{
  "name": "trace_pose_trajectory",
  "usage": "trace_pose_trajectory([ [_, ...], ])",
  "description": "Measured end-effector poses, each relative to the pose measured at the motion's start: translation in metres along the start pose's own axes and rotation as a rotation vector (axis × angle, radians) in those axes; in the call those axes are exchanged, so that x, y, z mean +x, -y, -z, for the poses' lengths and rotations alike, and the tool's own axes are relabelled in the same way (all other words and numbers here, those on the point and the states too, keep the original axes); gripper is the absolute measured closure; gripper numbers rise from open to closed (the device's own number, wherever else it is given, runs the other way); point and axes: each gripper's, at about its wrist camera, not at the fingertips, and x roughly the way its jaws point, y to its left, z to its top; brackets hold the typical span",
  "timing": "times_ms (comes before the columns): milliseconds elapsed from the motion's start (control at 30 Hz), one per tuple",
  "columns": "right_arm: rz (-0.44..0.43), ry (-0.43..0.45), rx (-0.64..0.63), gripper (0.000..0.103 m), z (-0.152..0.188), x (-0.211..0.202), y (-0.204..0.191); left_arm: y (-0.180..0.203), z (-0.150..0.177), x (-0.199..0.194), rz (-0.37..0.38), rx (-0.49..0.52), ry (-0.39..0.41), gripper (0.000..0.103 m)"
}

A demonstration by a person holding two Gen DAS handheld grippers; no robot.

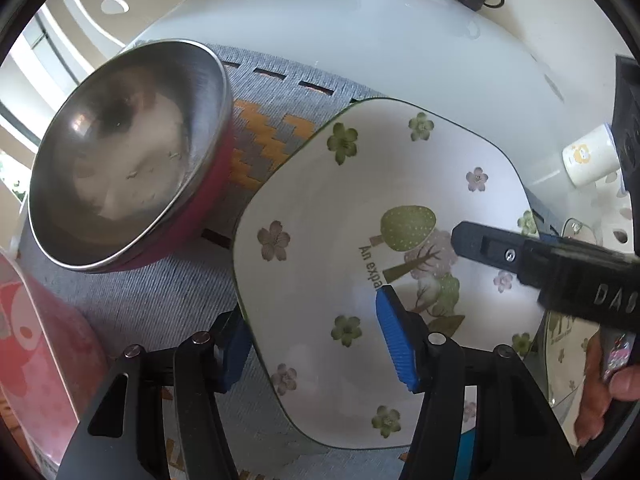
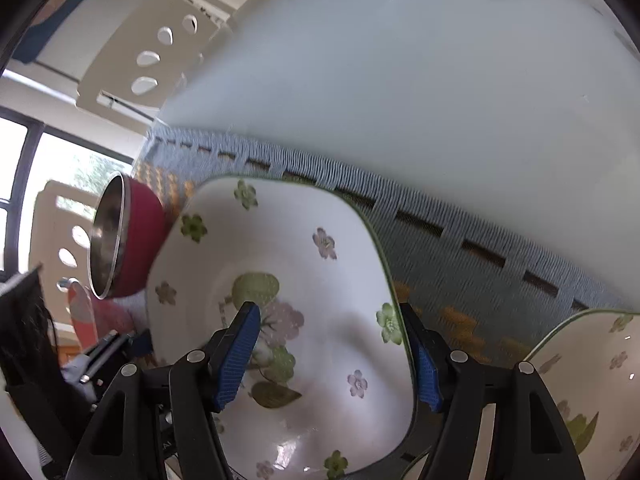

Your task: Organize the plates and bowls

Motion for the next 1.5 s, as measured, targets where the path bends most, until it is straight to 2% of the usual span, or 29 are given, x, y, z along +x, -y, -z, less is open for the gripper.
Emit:
trace_pose_trajectory([
  [100, 0.011, 0.004, -0.004, 0.035, 0.002, 0.001, -0.003, -0.002, -0.001, -0.003, 0.019, -0.018, -0.002, 0.048],
  [200, -0.014, 0.008, -0.002, 0.038, 0.004, -0.001, -0.004, -0.011, 0.000, -0.007, -0.004, -0.020, 0.002, 0.048],
  [267, -0.030, 0.007, -0.016, 0.043, 0.006, -0.002, -0.007, -0.014, 0.000, -0.011, -0.001, -0.023, 0.011, 0.048],
  [467, 0.001, 0.020, -0.049, 0.057, 0.012, -0.002, -0.015, -0.030, -0.005, -0.019, 0.010, -0.031, 0.033, 0.048],
  [800, 0.016, 0.042, -0.071, 0.057, 0.014, -0.008, -0.032, -0.035, 0.007, -0.030, 0.031, -0.035, 0.057, 0.048],
  [933, 0.000, 0.061, -0.063, 0.057, 0.019, -0.018, -0.034, -0.031, 0.004, -0.040, 0.028, -0.001, 0.074, 0.048],
  [1133, -0.009, 0.091, -0.051, 0.057, 0.033, -0.035, -0.036, -0.032, 0.010, -0.058, 0.025, 0.020, 0.100, 0.048],
  [1500, -0.012, 0.128, -0.053, 0.057, 0.064, -0.067, -0.062, -0.041, 0.021, -0.088, 0.043, 0.052, 0.124, 0.048],
])
